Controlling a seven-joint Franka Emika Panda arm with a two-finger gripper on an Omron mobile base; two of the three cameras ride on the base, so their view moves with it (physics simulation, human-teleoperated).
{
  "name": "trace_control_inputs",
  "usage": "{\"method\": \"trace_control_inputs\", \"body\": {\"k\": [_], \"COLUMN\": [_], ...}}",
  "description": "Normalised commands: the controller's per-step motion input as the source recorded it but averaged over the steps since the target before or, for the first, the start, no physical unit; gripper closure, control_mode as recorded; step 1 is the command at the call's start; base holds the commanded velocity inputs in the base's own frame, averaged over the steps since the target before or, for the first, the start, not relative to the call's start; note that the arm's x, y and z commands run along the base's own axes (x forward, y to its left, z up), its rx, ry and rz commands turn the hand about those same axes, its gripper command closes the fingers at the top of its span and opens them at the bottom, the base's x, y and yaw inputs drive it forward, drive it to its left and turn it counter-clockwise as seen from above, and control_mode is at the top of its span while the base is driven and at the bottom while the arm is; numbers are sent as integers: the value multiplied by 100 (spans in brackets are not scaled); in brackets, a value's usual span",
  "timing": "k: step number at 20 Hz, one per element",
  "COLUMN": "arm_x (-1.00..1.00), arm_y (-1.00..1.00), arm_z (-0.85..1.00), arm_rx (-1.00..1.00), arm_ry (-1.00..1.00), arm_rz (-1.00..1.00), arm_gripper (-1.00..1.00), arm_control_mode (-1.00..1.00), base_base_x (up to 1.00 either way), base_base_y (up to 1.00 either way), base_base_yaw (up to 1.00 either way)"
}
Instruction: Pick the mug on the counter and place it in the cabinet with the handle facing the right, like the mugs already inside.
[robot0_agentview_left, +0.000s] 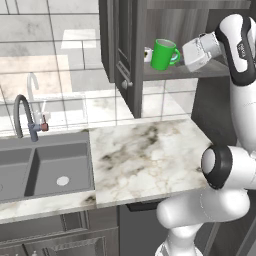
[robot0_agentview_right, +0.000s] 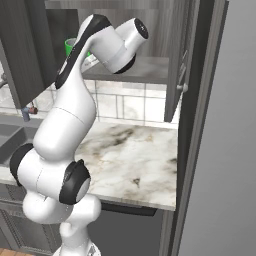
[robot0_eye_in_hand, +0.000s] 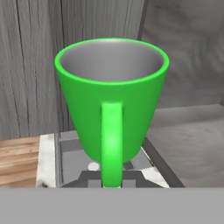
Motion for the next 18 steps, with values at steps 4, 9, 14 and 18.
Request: {"method": "trace_control_inputs", "body": {"k": [4, 9, 14, 18], "arm_x": [0, 0, 0, 1], "arm_y": [0, 0, 0, 0], "arm_z": [-8, -15, -4, 2], "arm_rx": [0, 0, 0, 0], "arm_ry": [0, 0, 0, 0], "arm_rz": [4, 5, 3, 0], "arm_gripper": [100, 100, 100, 100], "arm_control_mode": [-100, -100, -100, -100], "base_base_x": [0, 0, 0, 0], "base_base_y": [0, 0, 0, 0], "base_base_yaw": [0, 0, 0, 0]}}
